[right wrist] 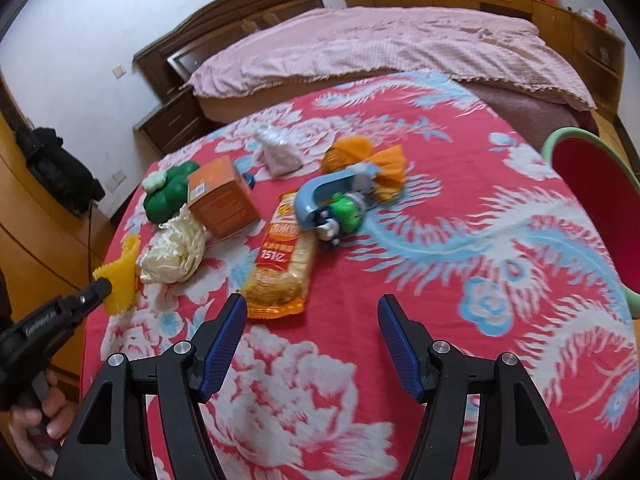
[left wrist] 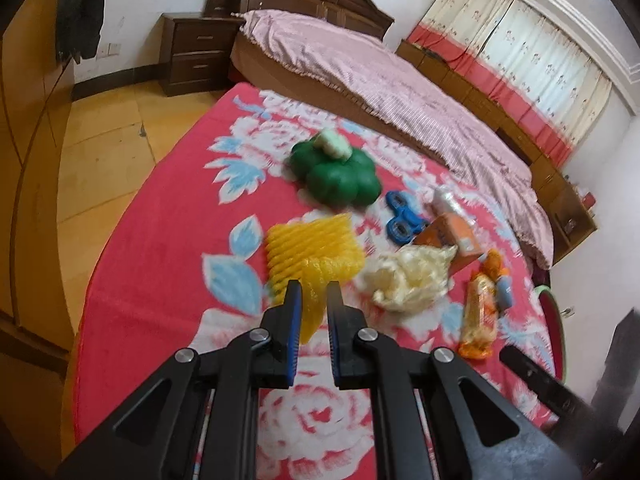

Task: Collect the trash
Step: 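Lower the right gripper onto the red-labelled snack bag and close it while the left holds the pad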

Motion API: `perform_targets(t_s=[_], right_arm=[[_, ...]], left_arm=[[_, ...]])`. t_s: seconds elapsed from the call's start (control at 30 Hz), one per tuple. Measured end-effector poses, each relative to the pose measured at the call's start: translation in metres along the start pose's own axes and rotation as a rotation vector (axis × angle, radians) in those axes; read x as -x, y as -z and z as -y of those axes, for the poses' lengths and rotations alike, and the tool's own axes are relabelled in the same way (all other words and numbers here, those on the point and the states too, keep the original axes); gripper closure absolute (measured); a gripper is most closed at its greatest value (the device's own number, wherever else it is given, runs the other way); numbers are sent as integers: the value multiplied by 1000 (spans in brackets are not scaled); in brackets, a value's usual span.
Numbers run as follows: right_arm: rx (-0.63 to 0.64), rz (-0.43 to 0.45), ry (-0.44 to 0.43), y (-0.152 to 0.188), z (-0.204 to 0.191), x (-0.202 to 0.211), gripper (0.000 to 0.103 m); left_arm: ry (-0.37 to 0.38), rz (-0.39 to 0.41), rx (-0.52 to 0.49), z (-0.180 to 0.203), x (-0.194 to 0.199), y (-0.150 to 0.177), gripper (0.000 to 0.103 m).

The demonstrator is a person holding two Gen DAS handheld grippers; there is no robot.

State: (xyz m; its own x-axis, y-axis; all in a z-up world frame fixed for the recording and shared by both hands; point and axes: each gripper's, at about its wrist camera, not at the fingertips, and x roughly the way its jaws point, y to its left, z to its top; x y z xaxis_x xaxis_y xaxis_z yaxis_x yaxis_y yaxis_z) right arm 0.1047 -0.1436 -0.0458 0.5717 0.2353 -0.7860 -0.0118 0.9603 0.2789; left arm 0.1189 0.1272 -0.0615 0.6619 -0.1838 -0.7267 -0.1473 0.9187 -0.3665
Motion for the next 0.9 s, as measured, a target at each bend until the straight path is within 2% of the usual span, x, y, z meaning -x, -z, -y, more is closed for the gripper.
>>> perform_targets(t_s=[0.17, 0.3, 0.37, 0.47, 0.53, 0.73, 0.9], right_arm=[[37, -2, 28, -6, -13, -12, 34], [33, -8, 44, -8, -15, -20, 34], [30, -10, 50, -7, -15, -24, 34], [37, -1, 57, -5, -16, -23, 34], [30, -1, 51, -5, -15, -23, 34], [25, 2, 43, -9, -13, -24, 34], [44, -3, 46, -10, -10, -24, 50]], left_arm=[[-24, -6, 2, -5, -3, 2, 92], [-32, -7, 8, -8, -5, 1, 82], [-29, -9, 6, -8, -7, 1, 79], [-6, -18, -18, -2, -8, 2, 78], [3, -26, -53, 6, -11, 5, 74], [-33, -68, -82, 19, -28, 8, 72], [-89, -19, -88, 18, -29, 6, 71]])
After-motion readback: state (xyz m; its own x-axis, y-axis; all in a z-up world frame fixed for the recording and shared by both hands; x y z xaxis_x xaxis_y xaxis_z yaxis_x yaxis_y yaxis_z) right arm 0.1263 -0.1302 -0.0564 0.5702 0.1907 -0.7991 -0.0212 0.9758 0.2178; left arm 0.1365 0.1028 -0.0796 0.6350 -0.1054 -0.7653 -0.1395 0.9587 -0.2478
